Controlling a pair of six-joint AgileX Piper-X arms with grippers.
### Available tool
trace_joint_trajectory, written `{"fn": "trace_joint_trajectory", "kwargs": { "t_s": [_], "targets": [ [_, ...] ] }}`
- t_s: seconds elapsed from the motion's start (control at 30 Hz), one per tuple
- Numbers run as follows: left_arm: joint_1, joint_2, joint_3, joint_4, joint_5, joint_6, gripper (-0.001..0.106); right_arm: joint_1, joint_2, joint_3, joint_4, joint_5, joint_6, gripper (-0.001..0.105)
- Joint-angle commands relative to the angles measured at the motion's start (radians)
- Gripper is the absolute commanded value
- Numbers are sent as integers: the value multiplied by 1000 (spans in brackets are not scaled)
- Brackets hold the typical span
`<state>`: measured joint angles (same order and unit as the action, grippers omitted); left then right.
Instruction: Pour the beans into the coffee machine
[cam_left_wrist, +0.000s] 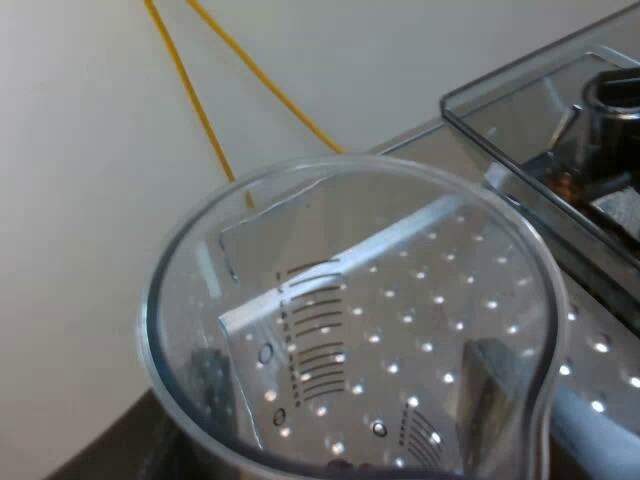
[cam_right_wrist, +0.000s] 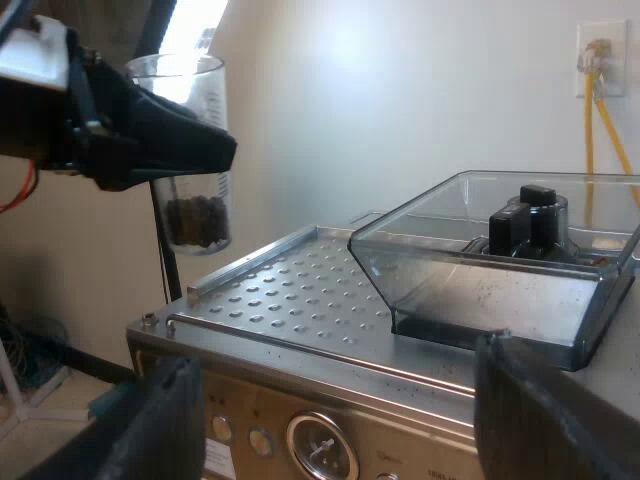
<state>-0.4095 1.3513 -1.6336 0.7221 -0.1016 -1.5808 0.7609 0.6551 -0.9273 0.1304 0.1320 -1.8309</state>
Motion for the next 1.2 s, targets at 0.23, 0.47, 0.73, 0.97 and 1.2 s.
{"fn": "trace_joint_trajectory", "kwargs": {
  "t_s": [0.23,0.47,0.73,0.97,1.2],
  "targets": [
    [-3,93,-110,-16,-21,3,45,1,-9,-12,-4,-3,-13,59],
    [-16,162,-179,-16,-21,45,45,1,-9,-12,46,-16,-13,59],
    [-69,236,-230,-18,-79,73,45,1,-9,-12,46,-16,-13,59],
    [-85,287,-262,-25,-135,166,45,1,-9,-12,33,29,-13,59],
    [-102,294,-262,-68,-167,289,45,1,-9,-12,3,29,-13,59]
  ]
}}
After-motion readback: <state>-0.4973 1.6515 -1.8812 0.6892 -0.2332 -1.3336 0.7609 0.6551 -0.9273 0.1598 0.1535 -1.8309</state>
